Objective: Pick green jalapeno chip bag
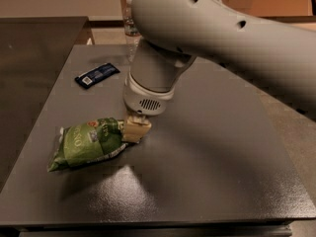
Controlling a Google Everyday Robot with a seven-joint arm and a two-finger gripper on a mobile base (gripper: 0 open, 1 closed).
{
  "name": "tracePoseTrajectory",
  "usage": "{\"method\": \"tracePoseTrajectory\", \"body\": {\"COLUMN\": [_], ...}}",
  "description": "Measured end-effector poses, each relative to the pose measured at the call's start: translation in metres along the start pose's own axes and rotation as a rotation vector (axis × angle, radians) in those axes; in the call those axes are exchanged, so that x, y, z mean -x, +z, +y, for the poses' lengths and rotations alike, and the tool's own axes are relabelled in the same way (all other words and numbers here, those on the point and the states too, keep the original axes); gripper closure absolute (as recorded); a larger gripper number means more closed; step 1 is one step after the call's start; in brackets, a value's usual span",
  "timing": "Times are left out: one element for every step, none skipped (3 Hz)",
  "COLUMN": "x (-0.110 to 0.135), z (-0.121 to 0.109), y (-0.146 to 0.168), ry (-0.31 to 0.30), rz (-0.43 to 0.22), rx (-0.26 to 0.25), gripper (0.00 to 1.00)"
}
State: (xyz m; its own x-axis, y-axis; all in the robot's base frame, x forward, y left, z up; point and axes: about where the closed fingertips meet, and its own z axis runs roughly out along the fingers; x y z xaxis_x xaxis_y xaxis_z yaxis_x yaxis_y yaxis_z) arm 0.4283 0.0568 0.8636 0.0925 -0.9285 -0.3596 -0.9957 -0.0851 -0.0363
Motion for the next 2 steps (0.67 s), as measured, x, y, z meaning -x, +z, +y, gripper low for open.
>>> {"method": "tracePoseTrajectory", "body": {"x": [0.011, 0.021], "z": [-0.002, -0.008], "y": [-0.023, -0.051], "ry": [-0.009, -0.024], "rz": [-0.031, -0.055], "rx": [-0.024, -0.060], "gripper": [1.00, 1.00]}}
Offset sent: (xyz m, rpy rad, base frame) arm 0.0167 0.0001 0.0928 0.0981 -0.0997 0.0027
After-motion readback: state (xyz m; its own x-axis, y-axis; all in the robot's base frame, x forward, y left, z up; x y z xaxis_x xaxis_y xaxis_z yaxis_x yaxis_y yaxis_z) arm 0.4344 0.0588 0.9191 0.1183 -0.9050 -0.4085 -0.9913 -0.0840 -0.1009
